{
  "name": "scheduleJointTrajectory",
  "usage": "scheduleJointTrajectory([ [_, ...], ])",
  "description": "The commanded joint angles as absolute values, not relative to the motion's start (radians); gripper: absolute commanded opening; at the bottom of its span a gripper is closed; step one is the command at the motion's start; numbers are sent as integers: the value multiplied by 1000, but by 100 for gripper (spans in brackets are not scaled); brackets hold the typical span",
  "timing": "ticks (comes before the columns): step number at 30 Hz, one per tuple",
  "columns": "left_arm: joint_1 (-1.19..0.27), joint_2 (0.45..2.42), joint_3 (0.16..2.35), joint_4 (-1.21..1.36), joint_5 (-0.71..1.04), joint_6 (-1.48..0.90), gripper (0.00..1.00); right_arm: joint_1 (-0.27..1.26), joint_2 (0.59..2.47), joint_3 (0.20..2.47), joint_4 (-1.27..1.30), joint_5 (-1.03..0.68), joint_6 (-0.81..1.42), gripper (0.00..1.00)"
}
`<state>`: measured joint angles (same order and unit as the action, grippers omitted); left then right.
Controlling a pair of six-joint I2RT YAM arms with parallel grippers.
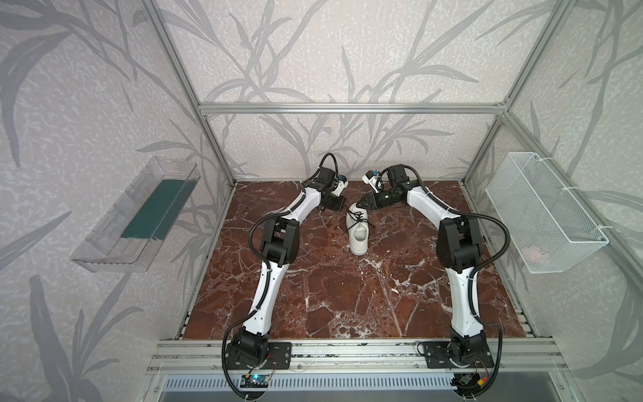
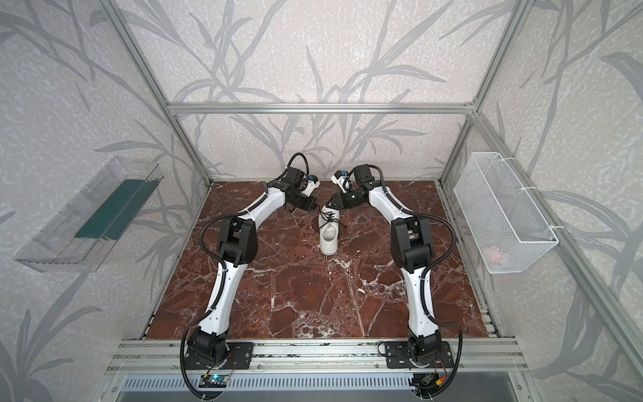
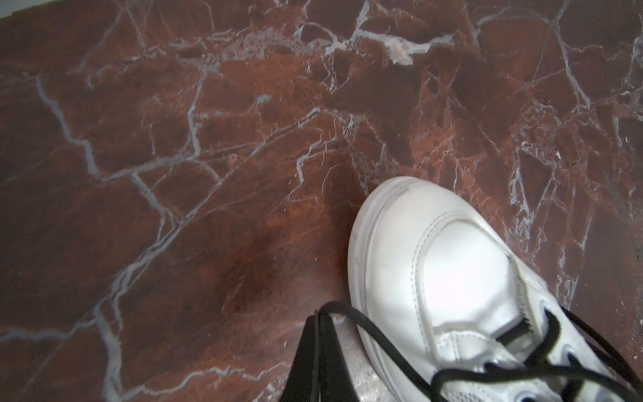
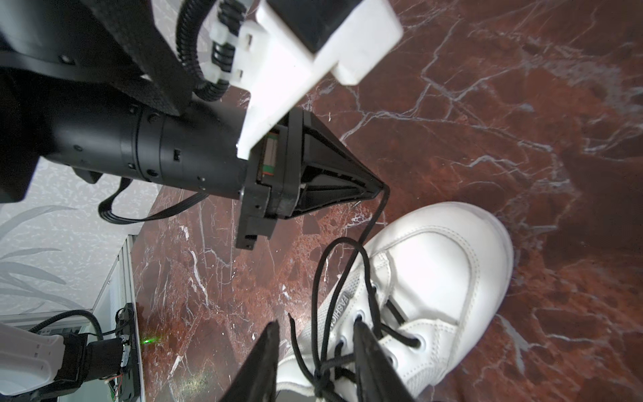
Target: Tie the shoes
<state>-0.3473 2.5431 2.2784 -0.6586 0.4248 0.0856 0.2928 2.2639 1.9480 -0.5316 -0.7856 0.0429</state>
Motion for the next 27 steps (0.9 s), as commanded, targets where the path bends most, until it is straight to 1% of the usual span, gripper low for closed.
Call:
scheduleJointTrajectory([
  [1, -347, 2577, 2334, -707, 460, 112, 0, 288, 2281, 2017, -568, -755, 83, 37],
  [6, -347, 2576, 2333, -708, 454, 113, 0, 287, 2339, 2085, -661, -742, 107, 37],
  [9, -347, 2572, 2329, -716, 449, 121, 0, 287, 2369, 2097, -671, -777, 149, 38],
  [13, -347, 2567, 2317, -715, 447, 124, 0, 287, 2392, 2099, -678, -798, 194, 40],
  [15, -347, 2562, 2309, -707, 445, 125, 0, 287, 2398, 2094, -682, -803, 204, 43],
  [21, -347, 2562, 2307, -699, 446, 126, 0, 297, 2422, 2101, -666, -938, 194, 44],
  [27, -347, 2562, 2310, -693, 449, 123, 0, 302, 2411, 2101, -647, -1030, 176, 44],
])
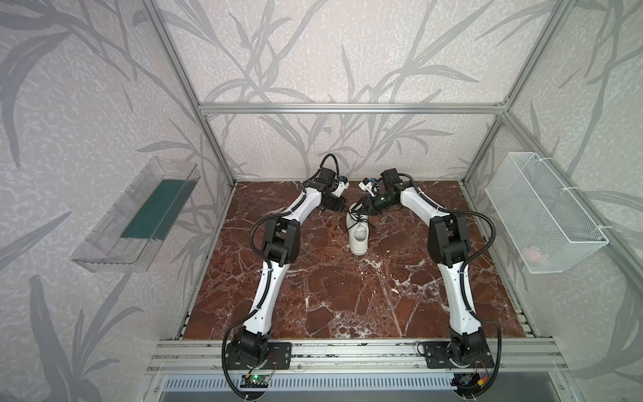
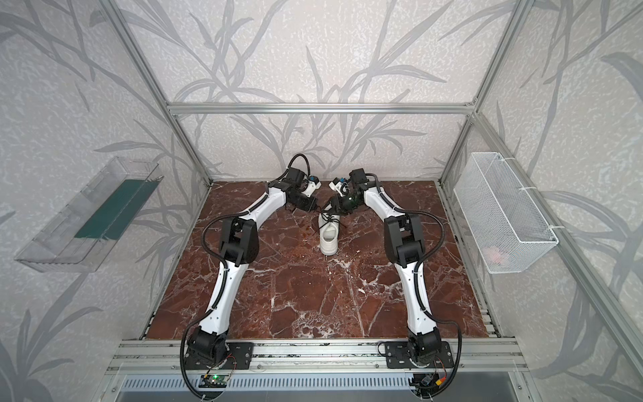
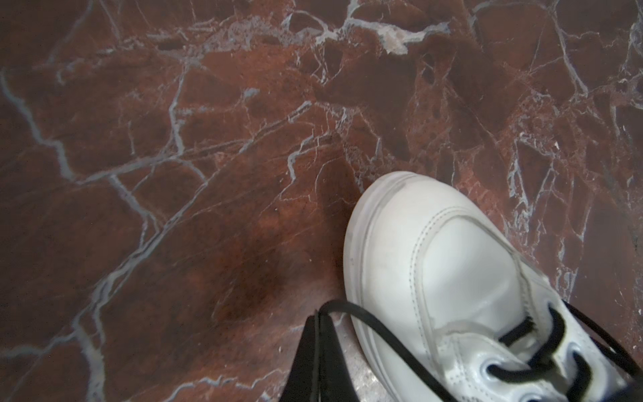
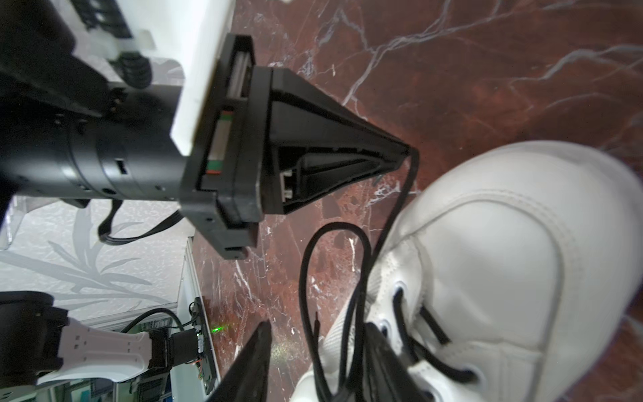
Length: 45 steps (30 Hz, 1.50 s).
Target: Tie the shoes
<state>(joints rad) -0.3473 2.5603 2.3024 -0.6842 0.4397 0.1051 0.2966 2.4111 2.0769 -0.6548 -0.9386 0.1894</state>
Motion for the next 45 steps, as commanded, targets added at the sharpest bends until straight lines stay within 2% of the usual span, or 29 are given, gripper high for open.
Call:
scheduleJointTrajectory([
  [1, -347, 2561, 2311, -694, 450, 123, 0, 304, 2407, 2097, -642, -1047, 178, 43],
  [7, -347, 2551, 2313, -678, 458, 123, 0, 314, 2386, 2067, -684, -1089, 133, 43],
  [9, -348, 2544, 2312, -667, 475, 124, 0, 314, 2377, 2067, -735, -1042, 100, 44],
  [13, -356, 2523, 2307, -651, 488, 144, 0, 309, 2304, 1992, -694, -942, 97, 48],
  [18, -380, 2482, 2270, -619, 488, 204, 0, 283, 2262, 1933, -613, -924, 150, 56],
  [21, -386, 2450, 2232, -587, 490, 224, 0, 266, 2248, 1914, -585, -901, 175, 58],
  [27, -390, 2389, 2181, -533, 506, 242, 0, 234, 2232, 1846, -439, -877, 279, 56],
  [45, -394, 2342, 2147, -505, 528, 219, 0, 233, 2369, 1873, -110, -1020, 554, 44],
])
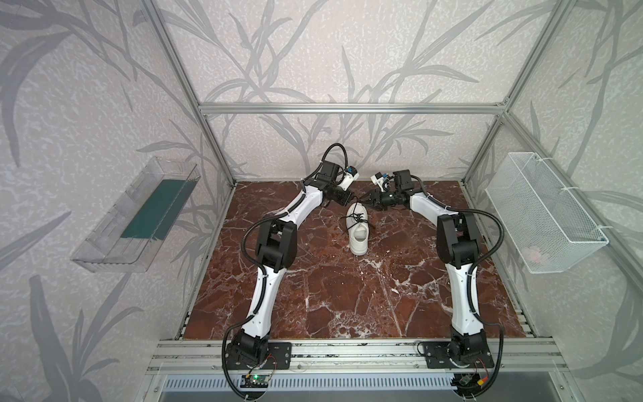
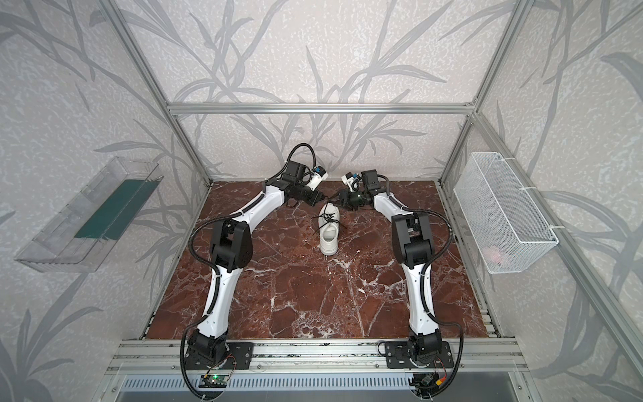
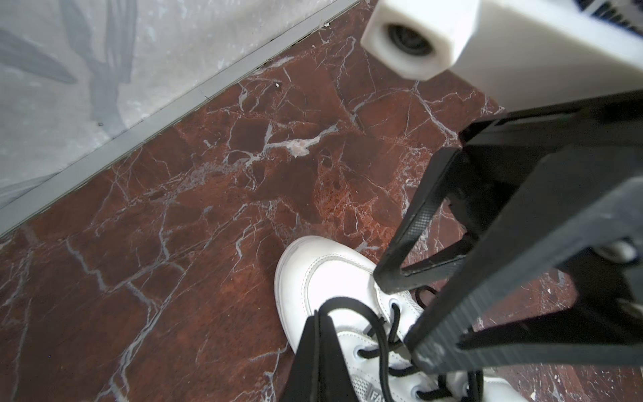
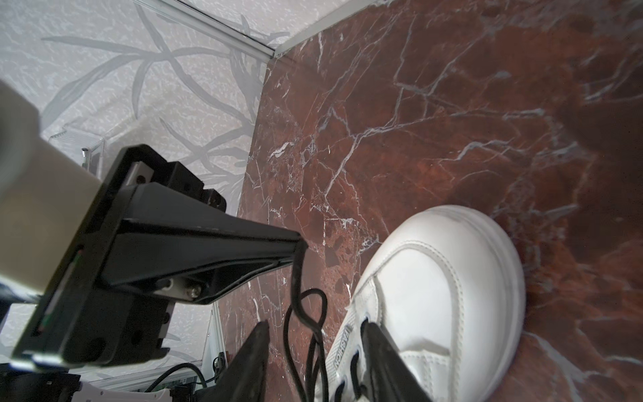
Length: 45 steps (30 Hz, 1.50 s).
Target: Tie the shoes
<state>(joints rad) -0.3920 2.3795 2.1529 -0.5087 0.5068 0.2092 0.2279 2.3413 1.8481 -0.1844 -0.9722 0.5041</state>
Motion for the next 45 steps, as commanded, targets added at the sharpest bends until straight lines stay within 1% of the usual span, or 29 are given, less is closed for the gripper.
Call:
scheduleJointTrajectory([
  [1, -393, 2340, 2146, -504, 528, 218, 0, 235, 2375, 1878, -102, -1028, 562, 43],
  [12, -395, 2332, 2142, -509, 533, 213, 0, 250, 2416, 1894, -20, -1052, 626, 30],
  [18, -396, 2322, 2126, -501, 532, 210, 0, 252, 2424, 1893, 35, -1065, 677, 28],
  [19, -396, 2320, 2124, -500, 532, 210, 0, 252, 2424, 1892, 36, -1063, 678, 26],
  [20, -395, 2318, 2122, -499, 529, 209, 0, 252, 2424, 1891, 35, -1063, 678, 20],
  [21, -395, 2316, 2120, -499, 526, 204, 2, 252, 2423, 1890, 33, -1061, 679, 16],
  [23, -392, 2308, 2111, -488, 516, 178, 11, 250, 2418, 1884, 29, -1054, 676, 7],
  [24, -390, 2300, 2103, -479, 512, 166, 18, 249, 2413, 1878, 30, -1050, 676, 2],
  [25, -388, 2292, 2090, -470, 506, 160, 23, 249, 2407, 1871, 32, -1046, 676, 0],
  [27, -384, 2257, 2040, -441, 483, 162, 31, 247, 2395, 1857, 32, -1039, 672, 0],
  [29, -379, 2222, 1982, -405, 458, 142, 37, 244, 2383, 1841, 34, -1034, 666, 0],
  [32, -356, 2168, 1896, -357, 458, 70, 42, 241, 2371, 1827, 32, -1032, 660, 0],
  [34, -344, 2124, 1817, -316, 458, 24, 43, 240, 2366, 1824, 24, -1032, 649, 0],
  [36, -331, 2075, 1718, -244, 459, -69, 50, 241, 2362, 1823, 10, -1028, 643, 0],
  [39, -315, 2027, 1610, -175, 517, -197, 52, 241, 2358, 1829, -14, -1023, 606, 0],
  [42, -313, 1991, 1512, -133, 528, -265, 53, 242, 2356, 1835, -30, -1023, 595, 0],
  [45, -293, 1993, 1461, -107, 582, -386, 54, 241, 2351, 1840, -40, -1024, 587, 0],
])
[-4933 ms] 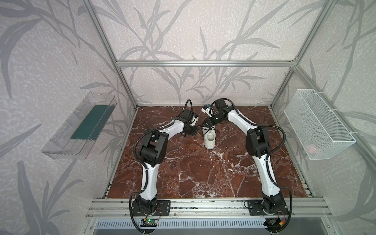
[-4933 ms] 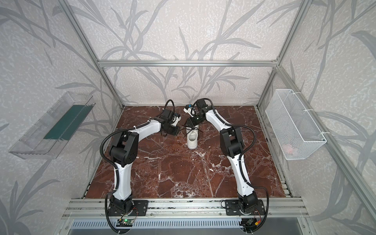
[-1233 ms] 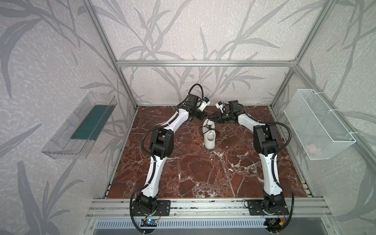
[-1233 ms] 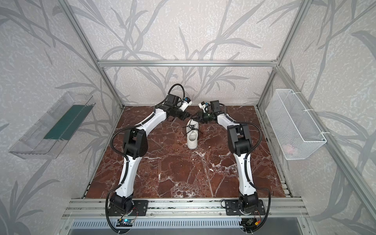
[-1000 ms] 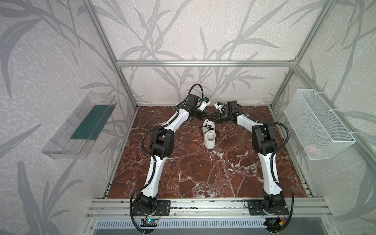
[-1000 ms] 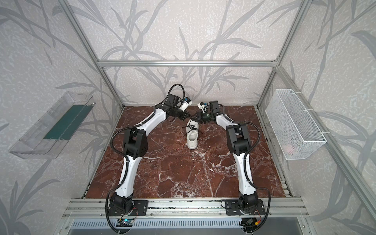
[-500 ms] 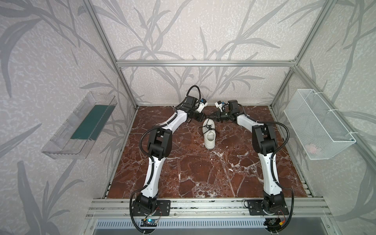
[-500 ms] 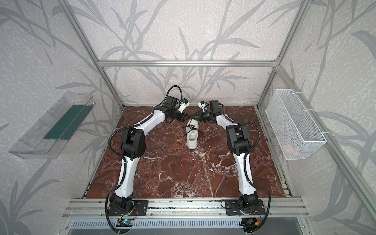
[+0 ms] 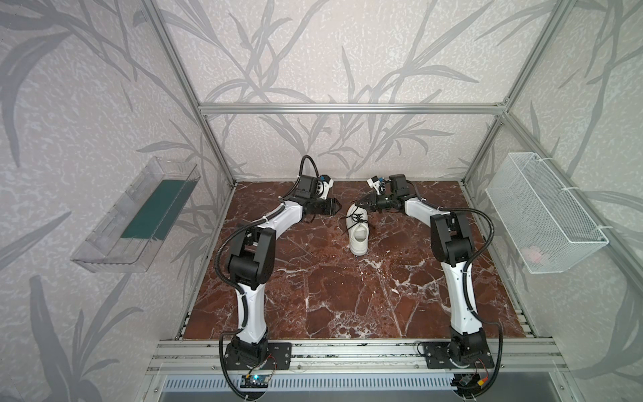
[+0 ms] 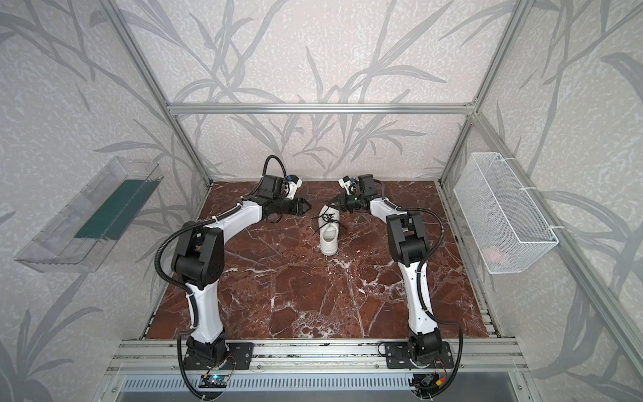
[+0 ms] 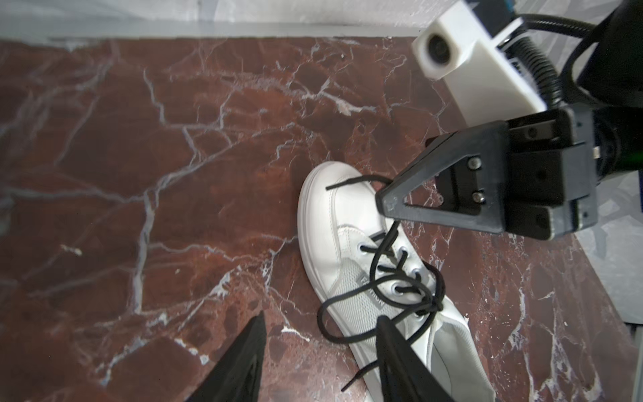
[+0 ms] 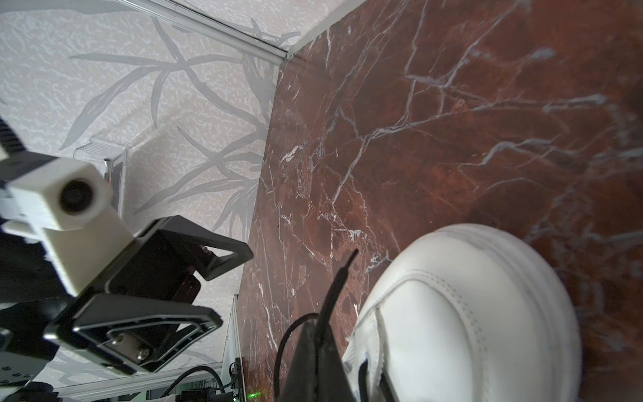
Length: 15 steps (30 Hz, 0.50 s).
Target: Tie the shoes
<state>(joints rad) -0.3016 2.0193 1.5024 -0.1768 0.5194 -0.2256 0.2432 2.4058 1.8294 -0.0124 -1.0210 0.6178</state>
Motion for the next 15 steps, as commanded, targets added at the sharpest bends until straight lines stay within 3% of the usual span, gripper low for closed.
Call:
scheduleJointTrajectory([
  [1, -287, 1992, 1437, -74, 601, -432, 54, 241, 2348, 1841, -45, -1024, 582, 0],
  [9, -278, 2022, 1228, 405, 632, -914, 54, 241, 2323, 1843, -87, -1010, 544, 0],
  [15, -284, 2077, 1175, 645, 656, -1123, 53, 241, 2310, 1851, -124, -1004, 513, 0],
])
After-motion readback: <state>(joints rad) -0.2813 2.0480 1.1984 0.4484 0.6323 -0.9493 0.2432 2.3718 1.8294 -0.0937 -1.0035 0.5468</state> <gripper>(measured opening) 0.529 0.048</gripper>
